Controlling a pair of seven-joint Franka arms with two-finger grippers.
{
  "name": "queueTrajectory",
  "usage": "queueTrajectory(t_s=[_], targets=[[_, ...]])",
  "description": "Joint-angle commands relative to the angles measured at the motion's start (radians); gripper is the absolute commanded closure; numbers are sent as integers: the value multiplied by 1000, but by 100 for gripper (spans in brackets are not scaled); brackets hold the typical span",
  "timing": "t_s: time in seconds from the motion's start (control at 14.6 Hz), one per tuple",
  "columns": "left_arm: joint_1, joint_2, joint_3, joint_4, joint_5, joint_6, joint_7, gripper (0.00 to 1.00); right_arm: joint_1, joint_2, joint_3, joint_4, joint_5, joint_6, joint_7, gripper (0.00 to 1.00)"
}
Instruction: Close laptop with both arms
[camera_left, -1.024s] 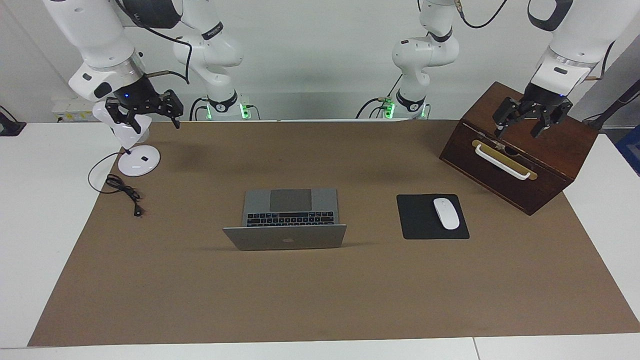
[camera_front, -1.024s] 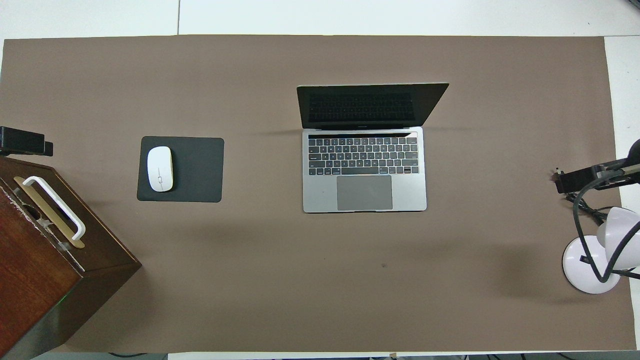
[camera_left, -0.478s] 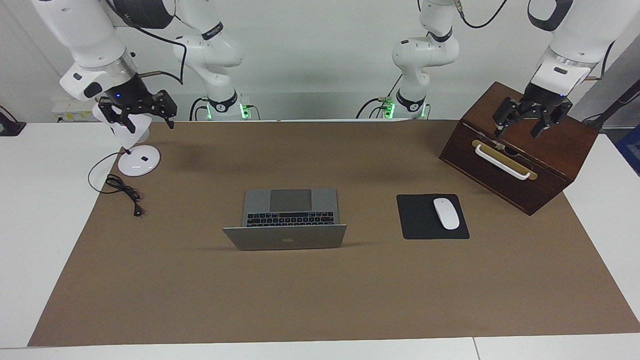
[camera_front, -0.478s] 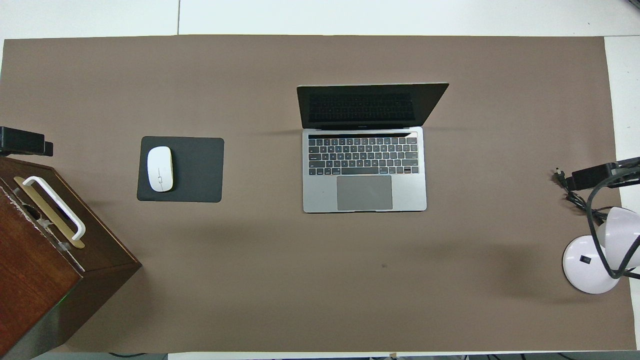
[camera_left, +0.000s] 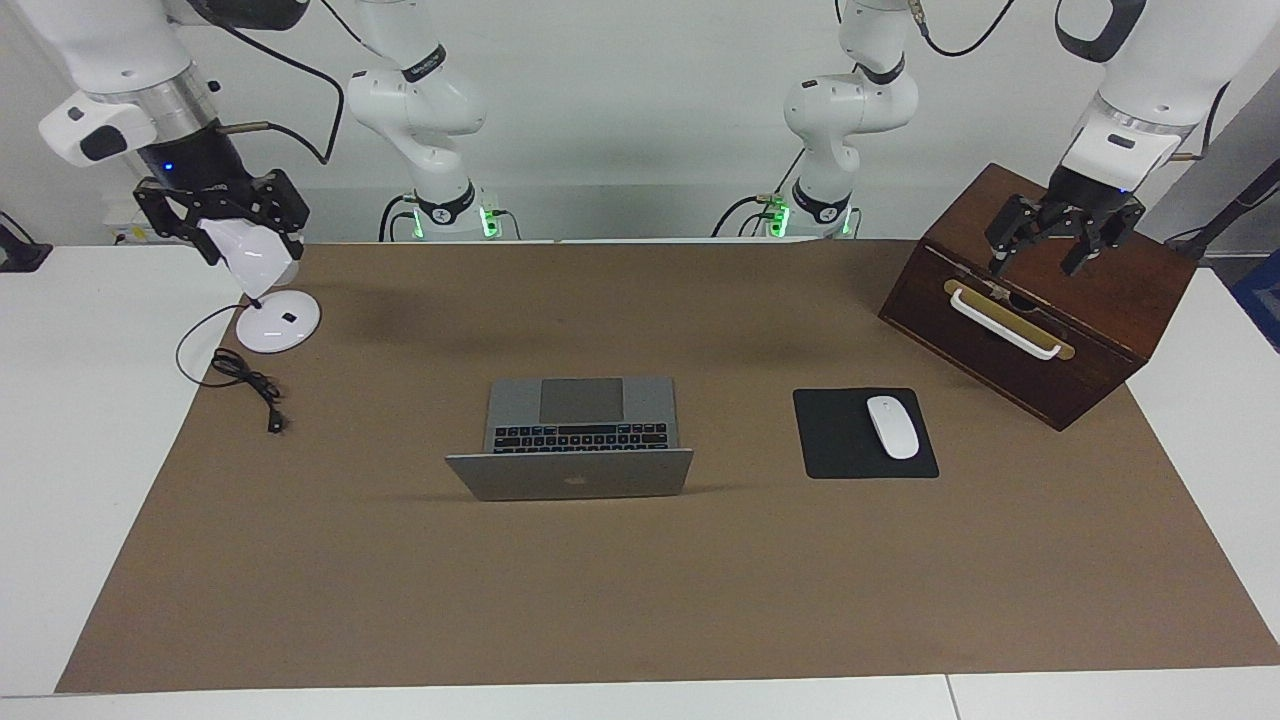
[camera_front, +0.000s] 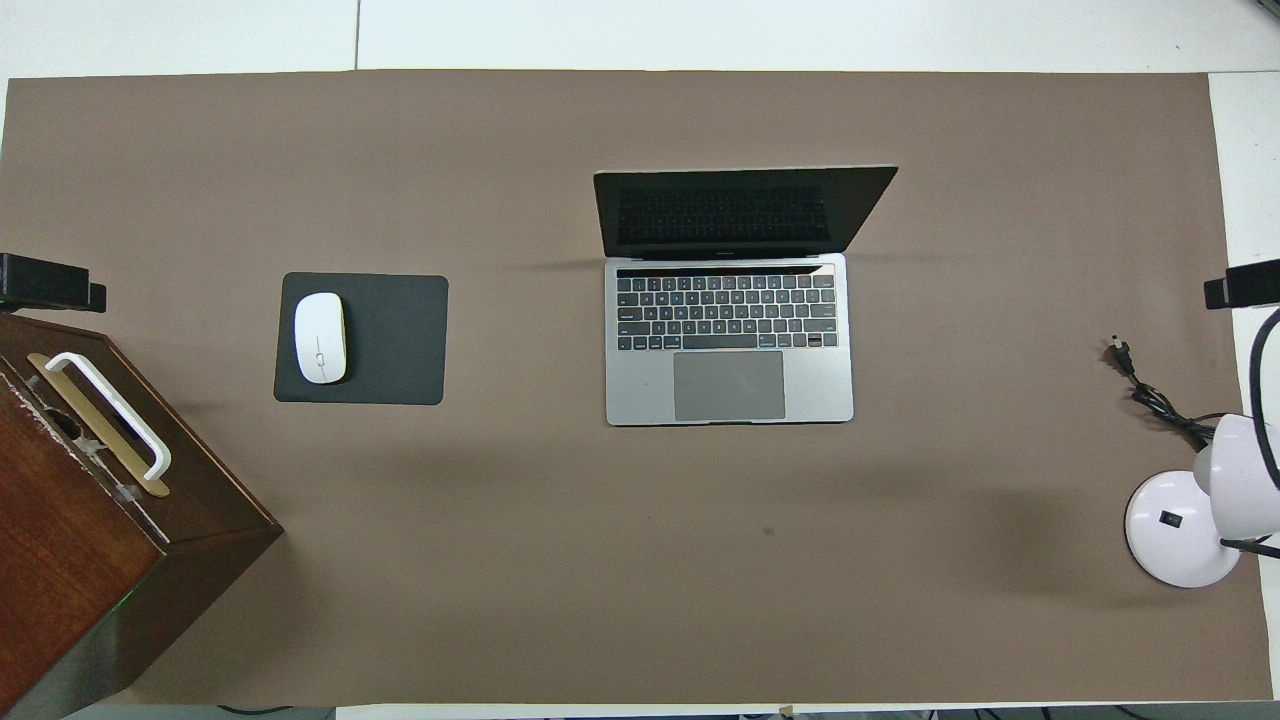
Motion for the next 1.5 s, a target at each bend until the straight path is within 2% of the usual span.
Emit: queueTrajectory(t_s=[0.0, 0.14, 0.27, 0.41, 0.48, 0.82, 1.02, 1.23, 1.3, 1.43], targets=[[10, 2, -6, 4, 16, -3, -12, 0, -32, 101, 4, 109, 17, 66, 3, 4], [8, 2, -6, 4, 18, -5, -12, 0, -35, 184, 12, 197, 9, 110, 2, 9], [8, -1, -7, 2, 18, -6, -10, 0, -23, 278, 17, 301, 0, 164, 2, 21], [4, -1, -7, 2, 19, -9, -9, 0, -18, 336, 21, 349, 0, 230, 3, 31], [2, -1, -7, 1, 19, -6, -9, 0, -16, 353, 24, 358, 0, 259, 3, 39], [-10, -8, -11, -19, 19, -3, -7, 0, 19, 499, 36, 511, -2, 345, 12, 100], [-10, -8, -14, -21, 19, 34, -7, 0, 62, 565, 32, 548, -5, 428, 37, 100], [-10, -8, -15, -24, 13, 34, -19, 1, 134, 617, 26, 594, -24, 437, 123, 100], [-10, -10, -17, -27, 8, 31, -24, 18, 157, 628, 26, 605, -50, 436, 135, 100], [-8, -10, -17, -29, 7, 29, -22, 78, 226, 631, 23, 607, -115, 422, 193, 100]])
